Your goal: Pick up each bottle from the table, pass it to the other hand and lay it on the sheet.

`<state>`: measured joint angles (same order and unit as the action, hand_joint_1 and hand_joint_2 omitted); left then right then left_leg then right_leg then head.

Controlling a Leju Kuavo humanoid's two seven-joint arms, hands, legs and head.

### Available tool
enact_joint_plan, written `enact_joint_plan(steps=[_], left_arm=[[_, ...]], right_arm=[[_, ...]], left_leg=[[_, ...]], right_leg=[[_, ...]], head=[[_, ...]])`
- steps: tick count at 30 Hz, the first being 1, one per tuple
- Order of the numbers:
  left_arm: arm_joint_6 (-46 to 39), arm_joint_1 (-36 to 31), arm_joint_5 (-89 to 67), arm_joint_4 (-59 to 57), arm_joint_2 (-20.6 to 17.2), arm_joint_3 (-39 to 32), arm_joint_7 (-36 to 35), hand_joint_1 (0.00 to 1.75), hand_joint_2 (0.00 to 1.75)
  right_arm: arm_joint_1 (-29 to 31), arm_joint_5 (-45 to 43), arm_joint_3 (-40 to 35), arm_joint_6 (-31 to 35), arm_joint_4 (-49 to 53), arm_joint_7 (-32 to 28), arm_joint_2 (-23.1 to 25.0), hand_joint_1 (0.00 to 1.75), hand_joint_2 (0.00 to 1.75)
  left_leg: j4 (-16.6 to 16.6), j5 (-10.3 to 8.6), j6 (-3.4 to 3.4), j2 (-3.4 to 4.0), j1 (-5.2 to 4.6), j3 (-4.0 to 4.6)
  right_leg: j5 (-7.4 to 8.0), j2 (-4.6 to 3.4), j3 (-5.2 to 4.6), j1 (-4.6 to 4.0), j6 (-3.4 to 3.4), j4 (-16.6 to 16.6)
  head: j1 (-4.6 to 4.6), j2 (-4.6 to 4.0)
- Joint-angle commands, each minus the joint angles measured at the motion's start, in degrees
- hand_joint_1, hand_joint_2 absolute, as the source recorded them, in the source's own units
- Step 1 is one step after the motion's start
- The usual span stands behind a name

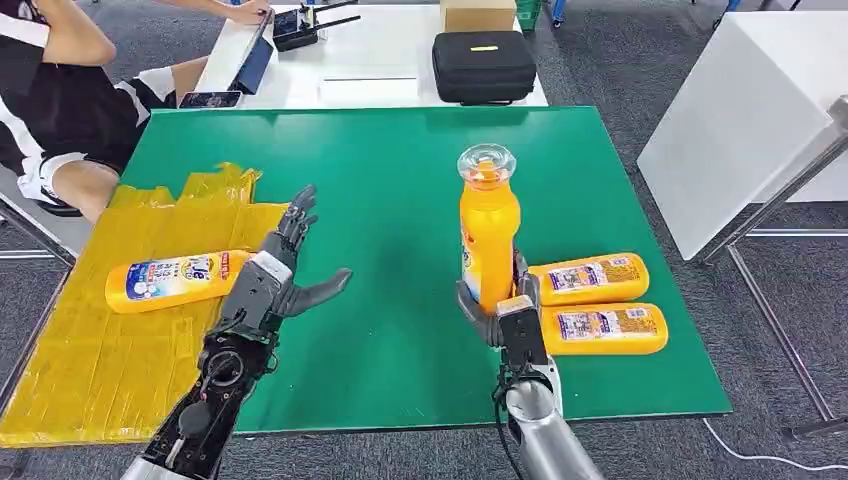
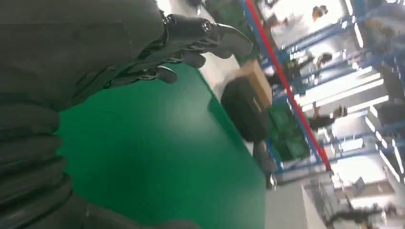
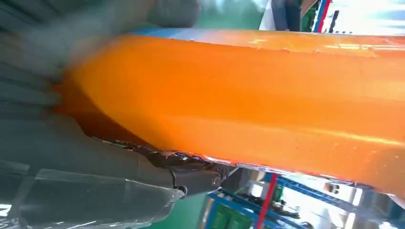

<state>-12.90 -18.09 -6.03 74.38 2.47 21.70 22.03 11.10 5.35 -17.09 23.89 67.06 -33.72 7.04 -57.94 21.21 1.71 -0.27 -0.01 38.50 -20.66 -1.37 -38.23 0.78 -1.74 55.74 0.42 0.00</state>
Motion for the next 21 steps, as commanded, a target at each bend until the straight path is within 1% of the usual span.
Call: enact_joint_plan(steps=[1,2,3,4,5,6,8,9,11,12,13,14,15,16,18,19,20,21], left_arm=[[8.20,-0.39,4.75,-0.40,-0.88,4.69,-2.37,0.00,1.75],[11.62,-0.48,6.97,-0.22,-0.95,5.36,-3.49,0.00,1.75],[15.44,-0.41,9.58,0.10,-0.98,6.13,-4.72,0.00,1.75],[16.47,-0.03,10.34,0.56,-0.76,6.63,-4.98,0.00,1.75],[16.81,0.12,10.58,1.08,-0.84,6.97,-5.17,0.00,1.75],[17.57,0.29,10.89,1.67,-0.80,7.56,-5.58,0.00,1.75],[18.13,0.32,11.36,2.43,-0.68,8.02,-5.95,0.00,1.75],[18.21,0.11,11.31,2.42,-0.58,8.19,-6.07,0.00,1.75],[18.27,-0.59,11.29,1.99,-0.37,8.41,-6.18,0.00,1.75],[18.27,-0.91,11.30,1.67,-0.32,8.42,-6.22,0.00,1.75],[18.26,-1.15,11.31,1.43,-0.24,8.41,-6.23,0.00,1.75],[18.46,-1.55,11.70,0.69,-0.01,8.27,-6.20,0.00,1.75],[18.47,-1.62,11.73,0.61,0.00,8.25,-6.19,0.00,1.75],[18.85,-1.95,12.25,0.12,0.21,8.14,-5.90,0.00,1.75],[19.00,-2.17,12.46,-0.06,0.32,8.11,-5.75,0.00,1.75],[19.21,-2.37,12.87,-0.23,0.49,8.05,-5.66,0.00,1.75],[19.28,-2.72,13.18,-0.56,0.61,7.98,-5.60,0.00,1.75],[19.28,-2.84,13.23,-0.66,0.63,8.01,-5.60,0.00,1.75]], right_arm=[[2.63,1.40,-4.70,-0.81,-2.36,-0.31,-0.23,1.75,1.75],[2.93,1.59,-5.46,-1.16,-2.78,-0.35,-0.18,1.75,1.75],[3.20,1.77,-6.07,-1.48,-3.23,-0.41,0.09,1.75,1.75],[3.44,2.18,-6.60,-1.40,-3.61,-0.42,0.54,1.75,1.75],[3.70,2.54,-7.03,-1.45,-4.02,-0.40,0.62,1.75,1.75],[4.03,2.83,-7.68,-1.71,-4.33,-0.36,0.63,1.75,1.75],[4.45,3.40,-8.54,-1.82,-4.86,-0.27,0.58,1.75,1.75],[4.51,3.79,-9.03,-1.92,-5.05,-0.22,0.47,1.75,1.75],[4.55,5.36,-11.01,-2.51,-5.58,0.02,0.27,1.75,1.75],[4.68,6.69,-12.49,-3.20,-6.05,0.19,0.05,1.75,1.75],[4.59,7.22,-13.08,-3.30,-6.24,0.27,0.23,1.75,1.75],[4.71,8.76,-14.50,-3.78,-6.94,0.40,0.37,1.75,1.75],[4.63,8.92,-14.71,-3.76,-7.03,0.44,0.51,1.75,1.75],[4.84,10.08,-15.93,-4.31,-7.87,0.65,0.78,1.75,1.75],[5.06,11.05,-16.74,-4.51,-8.63,0.84,1.02,1.75,1.75],[5.37,11.50,-17.29,-4.68,-9.47,0.90,1.17,1.75,1.75],[5.83,11.63,-17.86,-5.42,-10.86,0.97,1.50,1.75,1.75],[6.00,11.57,-18.01,-5.70,-11.45,0.97,1.67,1.75,1.75]], left_leg=[[-0.08,0.30,-0.16,0.06,-0.01,-0.50],[0.00,0.10,-0.08,0.02,0.00,-0.20],[-0.04,0.16,-0.10,0.04,0.00,-0.29],[-0.07,0.22,-0.12,0.07,0.00,-0.36],[-0.09,0.28,-0.14,0.14,-0.01,-0.43],[-0.03,0.15,-0.09,0.11,0.00,-0.24],[-0.06,0.28,-0.15,0.08,-0.01,-0.47],[-0.01,0.14,-0.09,0.04,0.00,-0.24],[-0.07,0.28,-0.16,0.05,0.01,-0.46],[-0.03,0.16,-0.11,0.00,0.01,-0.27],[-0.04,0.21,-0.13,-0.01,0.01,-0.37],[0.01,0.12,-0.09,0.04,0.01,-0.22],[-0.01,0.17,-0.12,0.03,0.00,-0.33],[0.00,0.09,-0.08,0.05,0.03,-0.15],[-0.03,0.24,-0.17,0.03,0.02,-0.42],[0.01,0.11,-0.11,-0.01,0.04,-0.20],[-0.03,0.20,-0.14,-0.01,0.03,-0.35],[0.01,0.10,-0.10,0.02,0.03,-0.20]], right_leg=[[-0.29,0.11,0.44,-0.03,0.13,0.12],[-0.10,0.07,0.18,-0.02,0.07,0.01],[-0.15,0.07,0.26,-0.03,0.08,0.05],[-0.19,0.06,0.32,-0.03,0.10,0.08],[-0.24,0.02,0.37,-0.03,0.12,0.11],[-0.11,-0.01,0.20,-0.02,0.08,0.03],[-0.26,0.08,0.42,-0.03,0.13,0.09],[-0.13,0.06,0.22,-0.02,0.08,0.02],[-0.27,0.11,0.43,-0.05,0.13,0.09],[-0.17,0.11,0.26,-0.04,0.09,0.05],[-0.22,0.14,0.36,-0.04,0.11,0.06],[-0.11,0.06,0.20,-0.03,0.07,0.00],[-0.17,0.09,0.30,-0.03,0.10,0.03],[-0.07,0.04,0.14,-0.05,0.07,-0.01],[-0.23,0.13,0.38,-0.05,0.13,0.06],[-0.10,0.10,0.18,-0.06,0.08,-0.01],[-0.20,0.15,0.32,-0.06,0.11,0.05],[-0.10,0.08,0.18,-0.04,0.07,-0.02]], head=[[0.02,0.00],[0.00,0.00],[0.02,0.00],[0.00,0.00],[0.00,0.00],[0.02,0.00],[0.02,0.00],[0.02,0.00],[0.02,0.00],[0.02,0.00],[0.00,0.00],[0.00,0.00],[0.04,0.00],[0.00,0.00],[0.02,0.00],[0.00,0.00],[0.02,0.00],[0.02,0.00]])
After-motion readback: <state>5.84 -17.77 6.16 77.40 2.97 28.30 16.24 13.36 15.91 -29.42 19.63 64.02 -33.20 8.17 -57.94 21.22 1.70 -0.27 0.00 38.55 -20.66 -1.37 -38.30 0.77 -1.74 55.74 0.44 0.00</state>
